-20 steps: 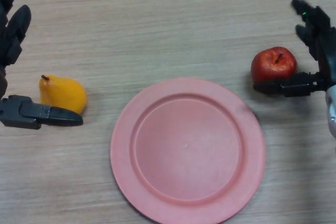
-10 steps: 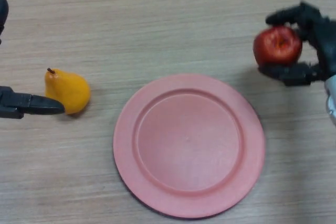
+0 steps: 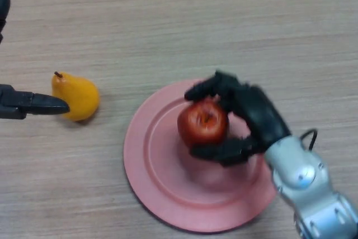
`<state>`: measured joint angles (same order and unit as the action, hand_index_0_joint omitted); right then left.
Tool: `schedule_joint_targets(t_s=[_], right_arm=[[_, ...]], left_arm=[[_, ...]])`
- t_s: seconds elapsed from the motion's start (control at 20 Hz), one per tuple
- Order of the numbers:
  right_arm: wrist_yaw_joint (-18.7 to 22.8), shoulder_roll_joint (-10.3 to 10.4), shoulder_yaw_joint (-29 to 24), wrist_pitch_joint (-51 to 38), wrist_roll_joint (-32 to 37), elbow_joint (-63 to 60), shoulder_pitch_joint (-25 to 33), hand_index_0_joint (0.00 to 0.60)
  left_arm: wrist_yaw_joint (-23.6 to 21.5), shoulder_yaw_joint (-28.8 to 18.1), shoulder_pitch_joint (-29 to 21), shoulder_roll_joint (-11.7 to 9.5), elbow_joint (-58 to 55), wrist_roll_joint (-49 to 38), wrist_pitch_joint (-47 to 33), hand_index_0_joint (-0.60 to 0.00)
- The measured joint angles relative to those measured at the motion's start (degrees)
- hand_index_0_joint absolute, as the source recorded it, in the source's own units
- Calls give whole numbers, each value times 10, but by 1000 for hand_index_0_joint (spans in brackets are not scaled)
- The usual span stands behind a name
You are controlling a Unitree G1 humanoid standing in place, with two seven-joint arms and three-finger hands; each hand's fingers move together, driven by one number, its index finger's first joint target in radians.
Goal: Pick up the red apple and place it on the plate
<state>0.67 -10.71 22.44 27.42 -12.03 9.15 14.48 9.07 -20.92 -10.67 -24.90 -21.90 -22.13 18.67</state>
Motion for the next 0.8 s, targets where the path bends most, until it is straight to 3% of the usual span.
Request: schedule_joint_targets(t_s=[0.1, 0.25, 0.3, 0.35, 0.4, 0.5, 0.6, 0.8], right_arm=[[0, -1, 0, 50, 0, 9, -8, 600], [-15, -1, 10, 64, -5, 23, -10, 200], [-18, -1, 11, 76, 4, 38, -13, 100], [-3, -5, 10, 105, 71, 80, -15, 0], [28, -6, 8, 118, 138, 110, -12, 0], [33, -1, 2, 117, 158, 143, 16, 0], [32, -1, -62, 153, 225, 182, 41, 0], [32, -5, -268, 242, 322, 293, 66, 0]], left_arm=[[-4, 0, 3, -2, 10, 10, -8, 0], [-7, 0, 8, -3, 9, 10, -8, 0], [-7, 0, 9, -3, 5, 10, -8, 0], [-6, 0, 12, -3, -9, 14, -8, 0], [-3, 0, 13, -3, -16, 19, -9, 0], [19, 0, 20, -3, -18, 52, -13, 0], [51, 3, 29, -3, -20, 89, -12, 0], [56, 4, 28, 6, -34, 103, -12, 0]])
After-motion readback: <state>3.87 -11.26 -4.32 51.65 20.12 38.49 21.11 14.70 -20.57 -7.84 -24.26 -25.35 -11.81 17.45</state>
